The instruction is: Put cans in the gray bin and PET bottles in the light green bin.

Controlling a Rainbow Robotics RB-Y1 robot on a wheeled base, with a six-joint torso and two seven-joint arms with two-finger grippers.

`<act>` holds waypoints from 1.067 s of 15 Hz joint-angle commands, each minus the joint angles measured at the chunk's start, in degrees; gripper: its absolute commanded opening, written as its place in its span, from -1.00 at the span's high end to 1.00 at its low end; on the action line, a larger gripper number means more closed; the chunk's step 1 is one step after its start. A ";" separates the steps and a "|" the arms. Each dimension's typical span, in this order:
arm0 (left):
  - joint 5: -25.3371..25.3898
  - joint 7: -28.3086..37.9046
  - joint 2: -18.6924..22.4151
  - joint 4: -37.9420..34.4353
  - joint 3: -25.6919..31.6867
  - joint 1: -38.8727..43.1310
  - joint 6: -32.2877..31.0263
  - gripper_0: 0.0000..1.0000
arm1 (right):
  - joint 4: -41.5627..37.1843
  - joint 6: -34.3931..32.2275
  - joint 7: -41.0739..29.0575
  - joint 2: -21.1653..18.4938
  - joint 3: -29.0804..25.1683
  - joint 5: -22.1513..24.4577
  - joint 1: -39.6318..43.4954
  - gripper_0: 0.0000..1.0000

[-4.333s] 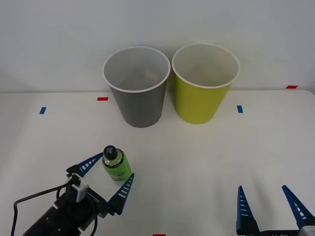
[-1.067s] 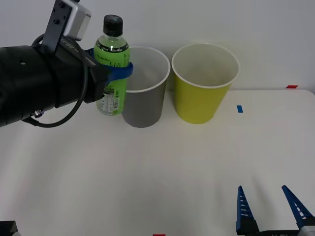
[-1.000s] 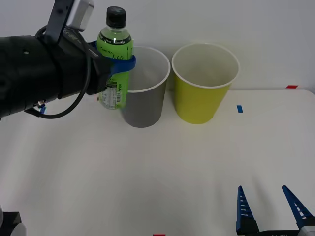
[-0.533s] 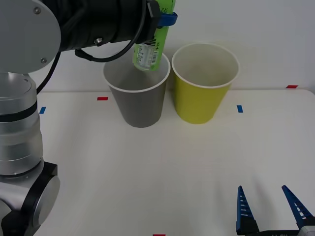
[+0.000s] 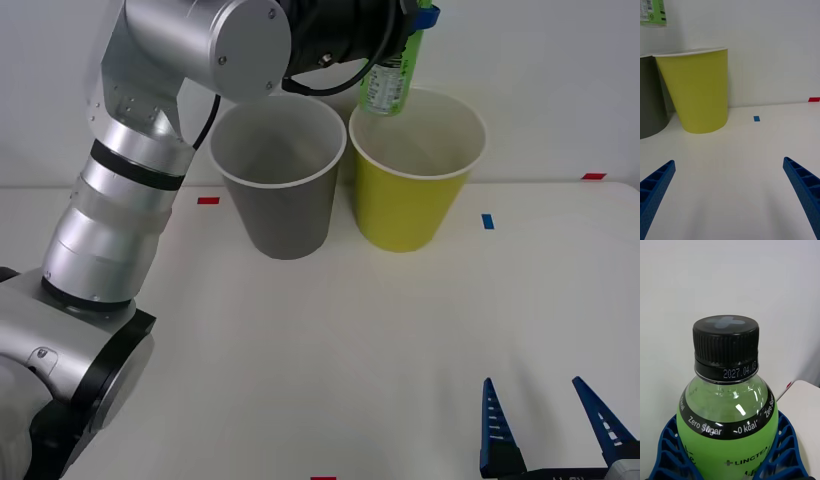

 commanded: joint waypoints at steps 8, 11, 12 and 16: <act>0.34 -0.31 -5.64 15.15 -7.22 -2.07 -18.54 1.00 | 0.00 0.00 0.00 0.00 0.00 0.00 0.00 -1.00; -0.10 -0.66 -6.52 15.33 -7.22 -2.07 -18.63 1.00 | 0.00 0.00 0.00 0.00 0.00 0.00 0.00 -1.00; -0.45 -0.93 -6.52 15.33 -7.13 -1.99 -18.63 1.00 | 0.00 0.00 0.00 0.00 0.00 0.00 0.00 -1.00; -1.15 -1.54 -6.25 15.33 -7.13 -1.99 -18.54 1.00 | 0.00 0.00 0.00 0.00 0.00 0.00 0.00 -1.00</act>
